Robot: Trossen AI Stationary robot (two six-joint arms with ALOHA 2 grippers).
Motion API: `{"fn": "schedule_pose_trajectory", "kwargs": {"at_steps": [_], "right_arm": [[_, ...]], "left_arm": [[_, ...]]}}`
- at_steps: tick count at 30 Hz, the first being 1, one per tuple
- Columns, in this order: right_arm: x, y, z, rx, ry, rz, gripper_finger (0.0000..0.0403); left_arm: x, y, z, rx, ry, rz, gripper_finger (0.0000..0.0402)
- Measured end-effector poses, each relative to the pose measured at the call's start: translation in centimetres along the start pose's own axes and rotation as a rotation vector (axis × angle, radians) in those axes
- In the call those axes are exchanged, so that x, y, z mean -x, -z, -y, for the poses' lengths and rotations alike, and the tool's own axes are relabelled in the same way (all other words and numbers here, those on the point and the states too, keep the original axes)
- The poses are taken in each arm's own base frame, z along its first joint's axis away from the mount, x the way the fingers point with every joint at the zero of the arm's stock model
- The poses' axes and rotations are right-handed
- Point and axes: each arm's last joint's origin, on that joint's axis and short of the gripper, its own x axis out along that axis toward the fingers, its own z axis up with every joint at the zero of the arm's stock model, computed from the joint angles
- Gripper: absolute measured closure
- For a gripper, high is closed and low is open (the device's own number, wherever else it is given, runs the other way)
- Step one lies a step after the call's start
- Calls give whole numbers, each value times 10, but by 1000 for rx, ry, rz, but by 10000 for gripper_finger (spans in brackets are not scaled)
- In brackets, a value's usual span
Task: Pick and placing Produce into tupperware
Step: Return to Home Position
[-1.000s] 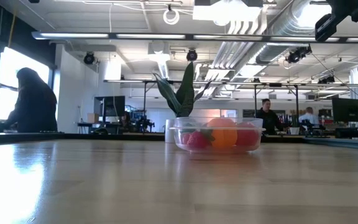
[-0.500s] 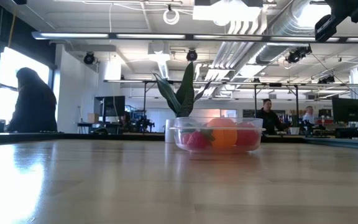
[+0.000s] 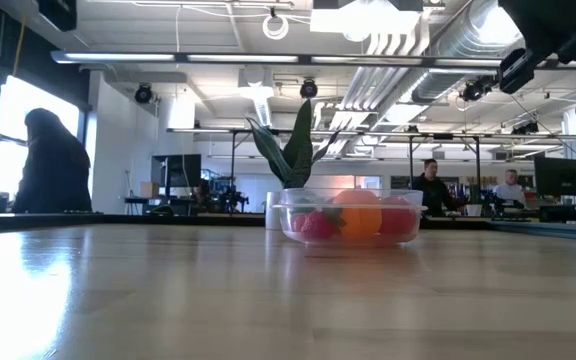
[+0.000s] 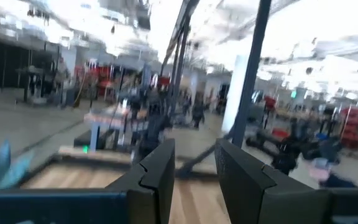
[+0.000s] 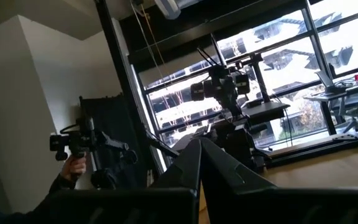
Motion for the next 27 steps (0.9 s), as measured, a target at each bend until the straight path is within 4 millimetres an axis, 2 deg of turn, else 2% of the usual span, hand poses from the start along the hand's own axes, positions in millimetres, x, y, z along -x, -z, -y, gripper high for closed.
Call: {"fn": "schedule_pose_trajectory", "kwargs": {"at_steps": [7, 13, 19, 27], "right_arm": [[1, 8, 3, -22, 13, -37, 403], [1, 9, 3, -22, 16, -46, 403], [1, 12, 4, -23, 29, -84, 403], [2, 21, 8, -15, 80, -165, 403]], "left_arm": [[-17, 52, -7, 5, -5, -43, 295], [-23, 87, -12, -6, -5, -25, 295], [-24, 110, -15, -26, 3, -55, 295], [-23, 117, -17, -40, -35, -116, 295]]}}
